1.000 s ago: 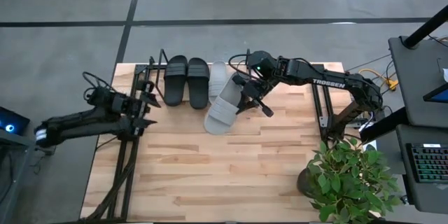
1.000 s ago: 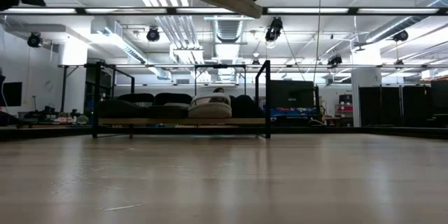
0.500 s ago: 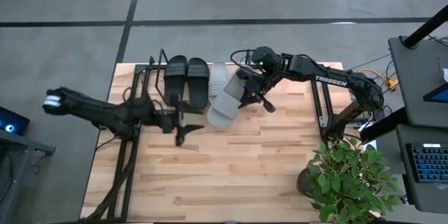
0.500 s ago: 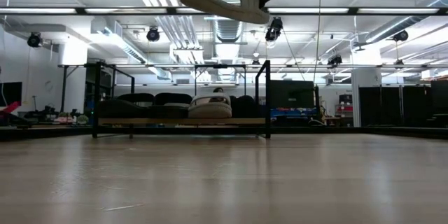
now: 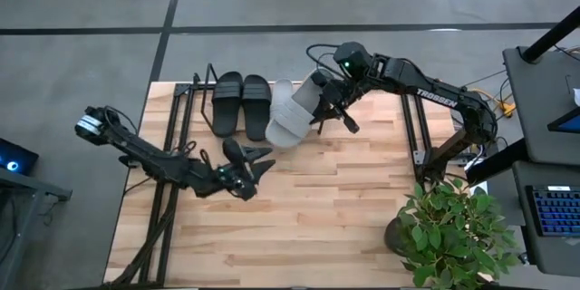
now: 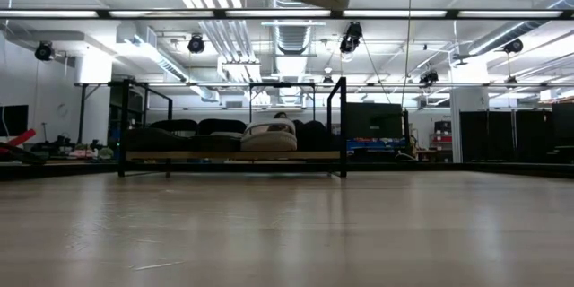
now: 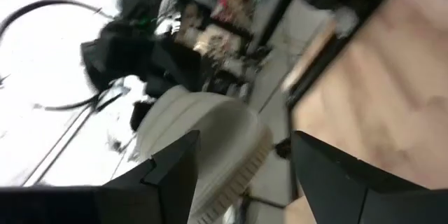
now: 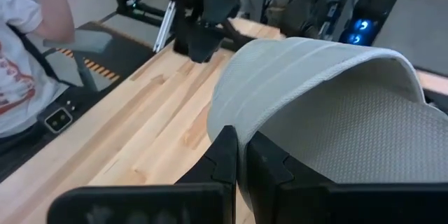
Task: Pick and place slides into the shelf
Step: Put the gray slide on the shelf
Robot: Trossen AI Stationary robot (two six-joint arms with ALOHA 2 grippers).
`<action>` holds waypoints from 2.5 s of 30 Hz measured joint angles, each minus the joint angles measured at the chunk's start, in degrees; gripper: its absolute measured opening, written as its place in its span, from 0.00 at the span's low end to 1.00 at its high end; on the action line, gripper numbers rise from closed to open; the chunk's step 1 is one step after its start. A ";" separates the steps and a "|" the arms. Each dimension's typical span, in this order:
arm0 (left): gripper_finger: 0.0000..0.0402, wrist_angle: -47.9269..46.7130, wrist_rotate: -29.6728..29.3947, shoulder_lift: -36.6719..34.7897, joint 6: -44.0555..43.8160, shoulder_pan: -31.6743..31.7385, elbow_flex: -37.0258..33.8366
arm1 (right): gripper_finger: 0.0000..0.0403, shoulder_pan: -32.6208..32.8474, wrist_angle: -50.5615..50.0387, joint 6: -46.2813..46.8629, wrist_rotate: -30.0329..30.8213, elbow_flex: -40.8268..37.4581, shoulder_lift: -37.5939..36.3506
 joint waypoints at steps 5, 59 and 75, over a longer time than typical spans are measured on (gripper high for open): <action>0.52 0.88 -4.73 2.72 1.94 -0.74 1.66 | 0.02 -0.13 0.03 1.60 -0.04 2.51 0.02; 0.52 3.75 -21.17 16.53 12.77 4.60 10.80 | 0.02 1.69 -6.97 5.18 -0.96 5.30 0.13; 0.06 3.50 -20.57 16.57 10.59 5.77 11.04 | 0.03 2.17 -6.73 4.06 -0.47 5.61 0.13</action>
